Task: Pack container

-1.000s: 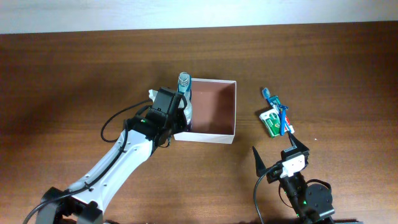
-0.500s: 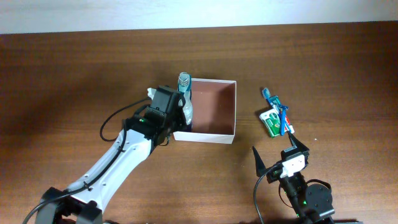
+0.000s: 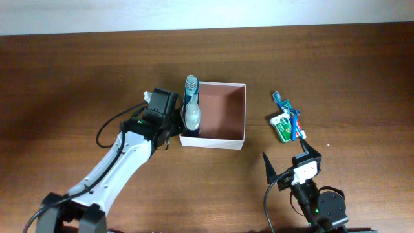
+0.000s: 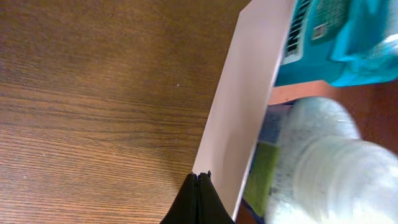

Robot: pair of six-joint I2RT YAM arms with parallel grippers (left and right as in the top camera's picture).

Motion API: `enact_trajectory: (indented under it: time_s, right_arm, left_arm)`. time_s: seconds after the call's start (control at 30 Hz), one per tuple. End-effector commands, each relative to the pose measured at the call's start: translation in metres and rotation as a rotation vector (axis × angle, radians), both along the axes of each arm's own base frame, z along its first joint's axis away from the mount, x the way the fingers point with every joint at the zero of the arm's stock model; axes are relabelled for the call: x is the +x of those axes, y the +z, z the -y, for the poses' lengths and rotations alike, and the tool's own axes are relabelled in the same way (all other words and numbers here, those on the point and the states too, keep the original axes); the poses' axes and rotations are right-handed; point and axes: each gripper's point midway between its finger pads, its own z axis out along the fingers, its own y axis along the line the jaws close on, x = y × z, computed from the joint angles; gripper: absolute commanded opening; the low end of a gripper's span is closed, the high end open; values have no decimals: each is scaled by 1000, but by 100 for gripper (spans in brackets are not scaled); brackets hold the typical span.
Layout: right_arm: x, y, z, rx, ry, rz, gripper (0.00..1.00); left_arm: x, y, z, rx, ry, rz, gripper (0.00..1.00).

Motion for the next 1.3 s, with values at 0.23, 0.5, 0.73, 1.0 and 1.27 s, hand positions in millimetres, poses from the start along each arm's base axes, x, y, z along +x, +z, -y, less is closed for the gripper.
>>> enact_trajectory:
  time_s: [0.23,0.5,0.73,1.0,1.27]
  right_arm:
    - [0,-3,1,-6,-5,-6,99]
    - [0,-3,1,-6,-5,-6,99]
    - [0,-3,1,-6,-5,-6,99]
    - [0,-3,1,-6,-5,-6,99]
    - [0,-3,1,-6,-5,-6,99]
  left_arm:
    - [-7,-15,23,-106,-82,-68,0]
    - [-11,-14,32,-152,-109,-84,0]
    - [-10,-15,27,-117,-117,-73,0]
    - [-3,-23,-36,-3,45,-101,0]
    - [-12,-32,-124,16,289,-192,100]
